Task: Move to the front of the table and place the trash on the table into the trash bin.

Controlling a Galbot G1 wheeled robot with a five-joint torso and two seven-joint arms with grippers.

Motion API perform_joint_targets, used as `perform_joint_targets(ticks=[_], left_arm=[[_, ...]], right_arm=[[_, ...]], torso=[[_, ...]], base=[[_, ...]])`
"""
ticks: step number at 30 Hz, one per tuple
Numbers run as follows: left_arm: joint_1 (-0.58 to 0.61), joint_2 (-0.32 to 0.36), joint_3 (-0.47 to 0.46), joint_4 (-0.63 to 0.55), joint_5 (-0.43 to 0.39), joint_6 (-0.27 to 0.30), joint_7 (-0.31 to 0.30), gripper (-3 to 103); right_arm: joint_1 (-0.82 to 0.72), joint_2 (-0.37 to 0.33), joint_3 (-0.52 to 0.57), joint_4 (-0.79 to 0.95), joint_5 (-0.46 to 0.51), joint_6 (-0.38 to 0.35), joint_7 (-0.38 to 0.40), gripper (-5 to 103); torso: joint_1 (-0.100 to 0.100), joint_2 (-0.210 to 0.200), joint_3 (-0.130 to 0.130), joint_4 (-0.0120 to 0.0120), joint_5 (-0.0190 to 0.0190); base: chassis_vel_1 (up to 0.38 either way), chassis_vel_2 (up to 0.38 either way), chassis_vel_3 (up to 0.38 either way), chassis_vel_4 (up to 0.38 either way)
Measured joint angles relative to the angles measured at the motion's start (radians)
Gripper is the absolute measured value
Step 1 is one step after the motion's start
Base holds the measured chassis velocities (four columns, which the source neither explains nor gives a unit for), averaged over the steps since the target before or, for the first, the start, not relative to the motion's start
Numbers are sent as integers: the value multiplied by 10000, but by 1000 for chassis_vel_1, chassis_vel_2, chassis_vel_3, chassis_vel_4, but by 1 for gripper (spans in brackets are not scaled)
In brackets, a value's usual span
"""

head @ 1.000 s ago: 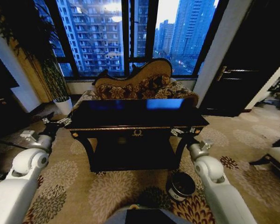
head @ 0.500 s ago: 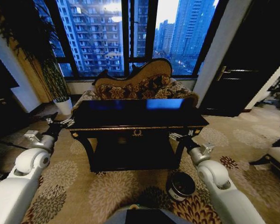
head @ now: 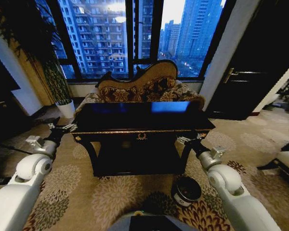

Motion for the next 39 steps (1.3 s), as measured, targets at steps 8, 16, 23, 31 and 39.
perform_joint_targets(ticks=[8, 16, 23, 31, 39], left_arm=[[-10, -16, 0, 23, 0, -8, 16, 100], [-7, -23, 0, 72, 0, -21, 35, 100], [-30, -21, 0, 115, -10, -28, 46, 100], [-30, -54, 32, 140, -12, -32, 61, 100], [-34, -65, 56, 179, -12, -46, 82, 100]], right_arm=[[-7, 32, 67, -47, -30, 4, 0, 100], [2, 37, 108, -153, -46, 15, 0, 100], [15, 39, 109, -178, -50, 16, 0, 100], [44, 36, 120, -243, -50, 17, 0, 100], [64, 43, 124, -301, -50, 23, 0, 100]], torso=[[-2, 1, -1, 1, 0], [-2, 1, -1, 2, 1], [-1, 0, -1, 1, 0], [-2, 1, -1, 2, 1], [-2, 0, 0, 1, 1]], base=[[109, -104, -106, 108], [121, -121, -115, 124], [115, -116, -114, 106], [132, -134, -121, 144], [140, -141, -146, 127]])
